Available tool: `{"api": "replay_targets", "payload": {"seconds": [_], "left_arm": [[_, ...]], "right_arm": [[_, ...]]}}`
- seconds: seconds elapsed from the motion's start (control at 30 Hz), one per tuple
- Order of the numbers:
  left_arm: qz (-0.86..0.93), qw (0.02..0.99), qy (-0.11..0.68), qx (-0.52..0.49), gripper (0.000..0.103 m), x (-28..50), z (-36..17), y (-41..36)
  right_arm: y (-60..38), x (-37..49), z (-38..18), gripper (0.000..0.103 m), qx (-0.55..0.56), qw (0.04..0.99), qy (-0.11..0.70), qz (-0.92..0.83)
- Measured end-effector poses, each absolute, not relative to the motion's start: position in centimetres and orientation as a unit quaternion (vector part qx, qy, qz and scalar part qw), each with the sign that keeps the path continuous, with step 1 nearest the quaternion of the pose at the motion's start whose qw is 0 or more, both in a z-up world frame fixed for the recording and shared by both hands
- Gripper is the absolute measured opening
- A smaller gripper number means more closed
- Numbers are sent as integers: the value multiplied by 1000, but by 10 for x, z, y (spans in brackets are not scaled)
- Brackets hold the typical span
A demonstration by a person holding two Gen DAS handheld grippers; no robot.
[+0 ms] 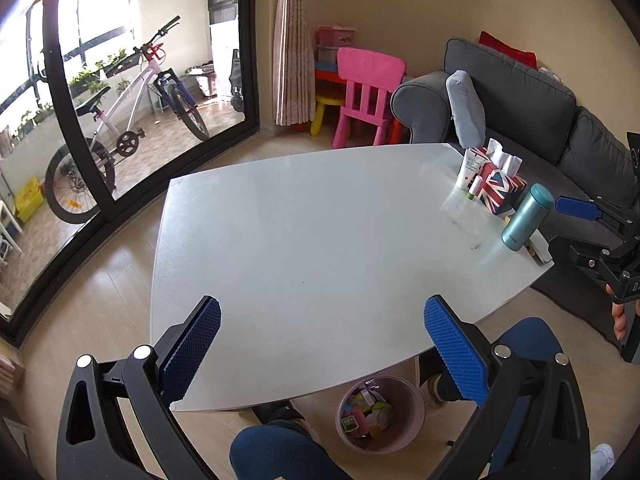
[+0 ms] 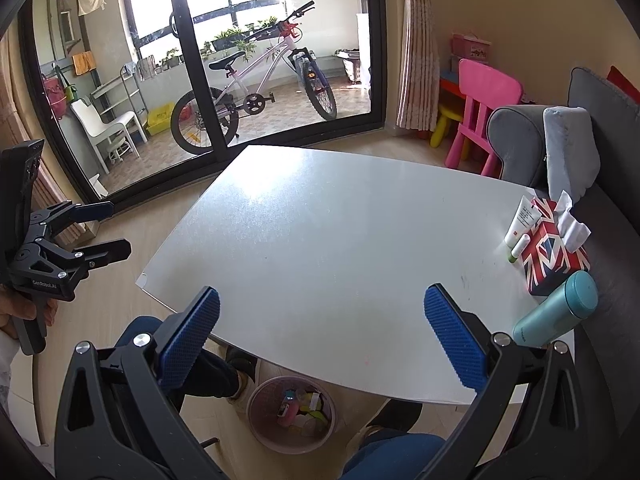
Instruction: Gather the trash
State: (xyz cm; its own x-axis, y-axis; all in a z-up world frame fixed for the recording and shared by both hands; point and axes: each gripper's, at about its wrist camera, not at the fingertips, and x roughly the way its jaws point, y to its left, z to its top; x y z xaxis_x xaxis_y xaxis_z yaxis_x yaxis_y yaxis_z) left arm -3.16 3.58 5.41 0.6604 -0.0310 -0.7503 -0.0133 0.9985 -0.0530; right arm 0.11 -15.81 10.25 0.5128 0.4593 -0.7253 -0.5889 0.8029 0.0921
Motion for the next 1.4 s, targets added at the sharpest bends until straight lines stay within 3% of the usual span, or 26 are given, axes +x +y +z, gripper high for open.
{"api": "replay_targets", "payload": {"seconds": [1.4], "left_arm": [[-2, 905, 422, -42, 98, -32, 53, 32]], "right_arm": [[-154, -2, 99, 100, -87, 863, 391, 310]]}}
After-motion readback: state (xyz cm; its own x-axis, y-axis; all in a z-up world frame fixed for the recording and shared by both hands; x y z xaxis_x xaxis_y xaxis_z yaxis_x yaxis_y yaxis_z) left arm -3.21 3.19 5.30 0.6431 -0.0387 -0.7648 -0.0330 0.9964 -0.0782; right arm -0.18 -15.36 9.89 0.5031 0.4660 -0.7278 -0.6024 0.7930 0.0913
